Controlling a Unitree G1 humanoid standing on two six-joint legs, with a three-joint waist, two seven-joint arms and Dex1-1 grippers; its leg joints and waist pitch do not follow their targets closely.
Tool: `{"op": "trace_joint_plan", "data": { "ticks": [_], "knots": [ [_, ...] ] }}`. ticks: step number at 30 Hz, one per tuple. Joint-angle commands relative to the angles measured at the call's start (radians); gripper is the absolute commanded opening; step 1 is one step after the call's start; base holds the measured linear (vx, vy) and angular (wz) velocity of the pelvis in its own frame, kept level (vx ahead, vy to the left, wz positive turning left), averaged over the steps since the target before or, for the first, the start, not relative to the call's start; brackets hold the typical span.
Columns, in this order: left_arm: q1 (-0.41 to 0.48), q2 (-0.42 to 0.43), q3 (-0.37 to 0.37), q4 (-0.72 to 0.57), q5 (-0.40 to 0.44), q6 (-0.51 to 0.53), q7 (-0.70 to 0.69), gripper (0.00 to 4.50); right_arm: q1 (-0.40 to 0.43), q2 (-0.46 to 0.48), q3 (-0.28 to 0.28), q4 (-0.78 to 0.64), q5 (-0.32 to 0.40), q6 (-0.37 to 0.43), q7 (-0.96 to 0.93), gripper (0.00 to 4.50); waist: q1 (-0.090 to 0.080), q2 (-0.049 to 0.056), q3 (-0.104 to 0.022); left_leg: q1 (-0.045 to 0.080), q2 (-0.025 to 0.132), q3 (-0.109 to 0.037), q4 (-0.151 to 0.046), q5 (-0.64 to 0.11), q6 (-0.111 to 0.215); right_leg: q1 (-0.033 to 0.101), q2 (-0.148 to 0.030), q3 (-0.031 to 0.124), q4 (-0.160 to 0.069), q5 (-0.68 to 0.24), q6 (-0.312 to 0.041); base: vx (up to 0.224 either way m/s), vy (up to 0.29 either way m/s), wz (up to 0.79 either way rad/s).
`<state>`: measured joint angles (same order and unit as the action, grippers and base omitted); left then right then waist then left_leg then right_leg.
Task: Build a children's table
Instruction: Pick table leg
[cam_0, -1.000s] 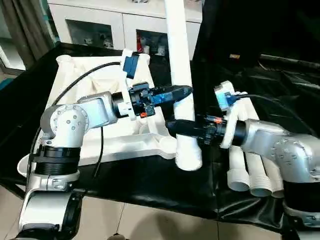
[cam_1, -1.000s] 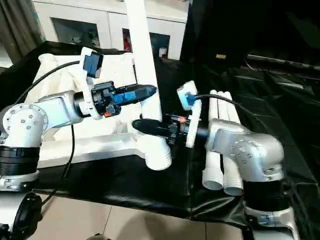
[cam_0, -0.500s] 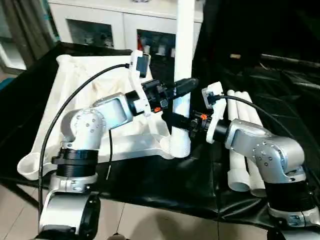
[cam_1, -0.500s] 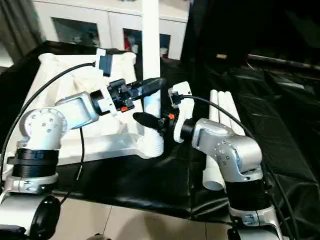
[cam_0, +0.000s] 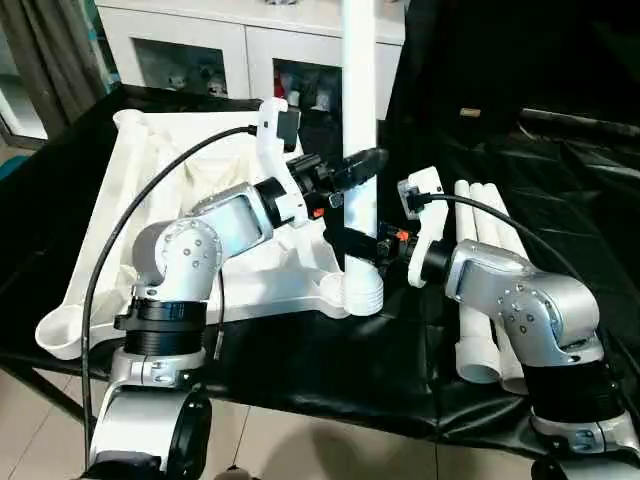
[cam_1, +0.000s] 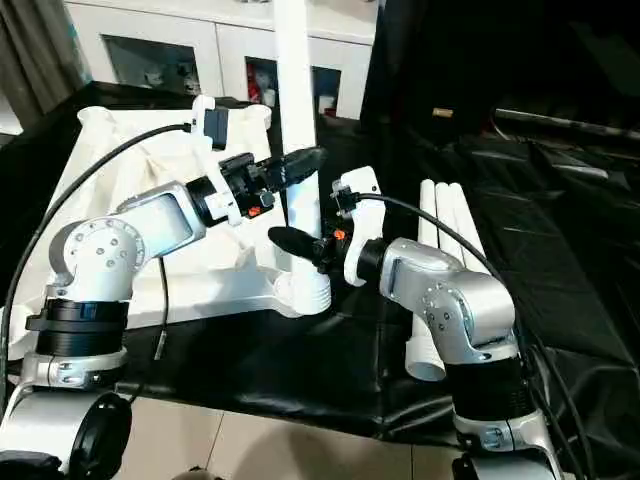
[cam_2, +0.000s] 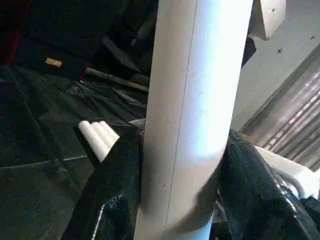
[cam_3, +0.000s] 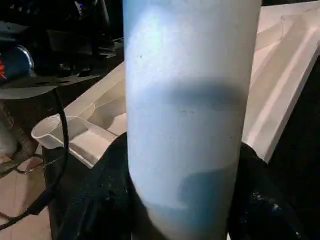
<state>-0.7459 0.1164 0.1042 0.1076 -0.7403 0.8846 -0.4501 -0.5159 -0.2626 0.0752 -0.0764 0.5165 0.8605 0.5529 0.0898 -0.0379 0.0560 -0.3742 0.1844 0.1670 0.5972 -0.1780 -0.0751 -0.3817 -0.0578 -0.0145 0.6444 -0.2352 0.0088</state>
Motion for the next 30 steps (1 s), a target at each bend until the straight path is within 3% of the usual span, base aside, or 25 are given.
{"op": "trace_joint_plan", "data": {
  "ticks": [1,4,6,7,12,18,19,24,30],
  "knots": [
    [-0.011,-0.004,0.003,-0.028,-0.006,-0.009,0.009,1.93,-0.013,-0.014,0.029,0.007,-0.045,-0.030,-0.001,1.86,0.001,0.004,-0.066,0.012,0.027,-0.005,-0.062,-0.070,-0.030,0.054,-0.057,0.033,-0.072,0.082,-0.191,0.000,0.000,0.00],
    [-0.008,-0.003,0.008,-0.033,-0.011,-0.005,0.011,1.90,-0.011,-0.006,0.018,0.010,-0.028,-0.028,0.008,2.21,0.001,0.005,-0.066,0.012,0.027,-0.005,-0.062,-0.075,-0.029,0.054,-0.056,0.033,-0.071,0.083,-0.195,0.000,0.000,0.00],
    [-0.007,0.016,0.006,-0.038,-0.014,0.012,-0.019,1.89,-0.019,-0.002,-0.026,0.009,0.037,0.010,0.040,2.59,0.001,0.008,-0.066,0.013,0.026,-0.005,-0.061,-0.080,-0.024,0.053,-0.055,0.033,-0.071,0.084,-0.200,0.000,0.000,0.00],
    [-0.009,0.024,0.004,-0.037,-0.014,0.017,-0.032,1.87,-0.019,-0.013,-0.033,0.006,0.050,0.020,0.056,2.66,0.001,0.004,-0.067,0.013,0.027,-0.005,-0.062,-0.078,-0.021,0.054,-0.055,0.033,-0.071,0.086,-0.200,0.000,0.000,0.00],
    [-0.020,0.086,-0.024,-0.046,-0.031,0.033,-0.147,1.85,-0.010,-0.100,-0.037,-0.014,0.091,0.049,0.165,3.10,0.005,0.006,-0.066,0.015,0.026,-0.005,-0.061,-0.079,-0.018,0.055,-0.055,0.032,-0.071,0.079,-0.201,0.000,0.000,0.00],
    [-0.035,0.132,-0.050,-0.069,-0.067,0.063,-0.255,1.84,0.001,-0.166,0.000,-0.034,0.098,0.057,0.256,3.16,0.004,0.008,-0.066,0.014,0.028,-0.004,-0.061,-0.077,-0.013,0.053,-0.056,0.032,-0.069,0.083,-0.221,0.000,0.000,0.00],
    [-0.036,0.135,-0.053,-0.073,-0.071,0.067,-0.266,1.84,0.002,-0.170,0.007,-0.034,0.096,0.056,0.263,3.16,0.005,0.012,-0.066,0.013,0.028,-0.005,-0.060,-0.079,-0.015,0.053,-0.057,0.032,-0.069,0.076,-0.225,0.000,0.000,0.00],
    [-0.038,0.144,-0.081,-0.078,-0.070,0.076,-0.307,1.84,0.001,-0.187,0.033,-0.043,0.105,0.055,0.300,3.16,0.004,0.008,-0.065,0.014,0.029,-0.004,-0.061,-0.094,-0.018,0.052,-0.057,0.032,-0.072,0.042,-0.227,0.000,0.000,0.00],
    [-0.042,0.142,-0.088,-0.072,-0.064,0.073,-0.321,1.84,0.005,-0.196,0.058,-0.051,0.093,0.050,0.326,3.16,0.003,0.006,-0.066,0.013,0.028,-0.003,-0.060,-0.080,-0.011,0.054,-0.057,0.032,-0.070,0.073,-0.236,0.000,0.000,0.00]
  ]
}}
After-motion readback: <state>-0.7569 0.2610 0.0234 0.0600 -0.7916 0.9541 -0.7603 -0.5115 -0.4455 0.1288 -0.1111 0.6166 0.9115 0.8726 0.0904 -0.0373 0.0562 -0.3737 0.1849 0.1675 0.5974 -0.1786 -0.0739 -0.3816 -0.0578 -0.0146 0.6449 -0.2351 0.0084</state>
